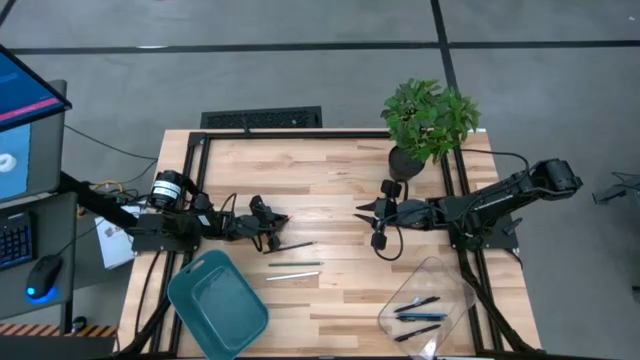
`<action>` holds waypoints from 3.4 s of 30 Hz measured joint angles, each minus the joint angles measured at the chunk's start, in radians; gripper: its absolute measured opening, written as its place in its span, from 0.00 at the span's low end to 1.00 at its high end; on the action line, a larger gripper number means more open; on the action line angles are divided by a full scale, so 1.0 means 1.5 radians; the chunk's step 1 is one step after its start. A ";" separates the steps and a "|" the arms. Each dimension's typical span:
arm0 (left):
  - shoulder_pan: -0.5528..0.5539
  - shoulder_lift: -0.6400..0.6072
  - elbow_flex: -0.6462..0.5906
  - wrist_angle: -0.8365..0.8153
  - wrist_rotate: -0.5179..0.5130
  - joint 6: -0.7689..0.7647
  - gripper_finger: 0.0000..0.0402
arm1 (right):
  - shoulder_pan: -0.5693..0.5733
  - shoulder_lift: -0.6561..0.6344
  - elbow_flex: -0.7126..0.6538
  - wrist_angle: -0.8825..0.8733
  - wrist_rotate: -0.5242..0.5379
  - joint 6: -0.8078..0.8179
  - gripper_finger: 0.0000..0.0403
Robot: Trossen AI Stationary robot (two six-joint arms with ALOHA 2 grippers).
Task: Sort pens & pencils
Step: Put the orange pencil in the blue bin
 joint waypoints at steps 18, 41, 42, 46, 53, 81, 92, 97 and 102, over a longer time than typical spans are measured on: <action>0.000 0.004 -0.001 0.037 0.009 0.016 0.03 | 0.000 0.000 0.000 0.000 0.000 0.000 0.28; -0.001 0.003 0.000 0.037 0.007 0.016 0.02 | 0.000 0.000 0.000 0.000 0.000 0.000 0.28; -0.001 0.003 0.000 0.037 0.007 0.016 0.02 | 0.000 0.000 0.000 0.000 0.000 0.000 0.28; -0.001 0.003 0.000 0.037 0.007 0.016 0.02 | 0.000 0.000 0.000 0.000 0.000 0.000 0.28; -0.001 0.002 0.000 0.038 0.007 0.017 0.03 | 0.000 0.000 0.000 0.000 0.000 0.000 0.28; -0.001 0.003 0.001 0.058 0.017 0.021 0.03 | 0.000 0.000 0.000 0.000 0.000 0.001 0.28; -0.001 0.003 0.001 0.061 0.010 0.021 0.03 | 0.000 0.000 0.000 -0.010 0.000 0.001 0.28; -0.001 -0.006 0.001 0.061 0.012 0.037 0.03 | 0.000 0.000 0.000 -0.010 0.000 0.001 0.28; -0.002 -0.042 0.000 0.038 0.035 0.042 0.03 | 0.000 0.000 0.000 -0.010 0.000 0.001 0.28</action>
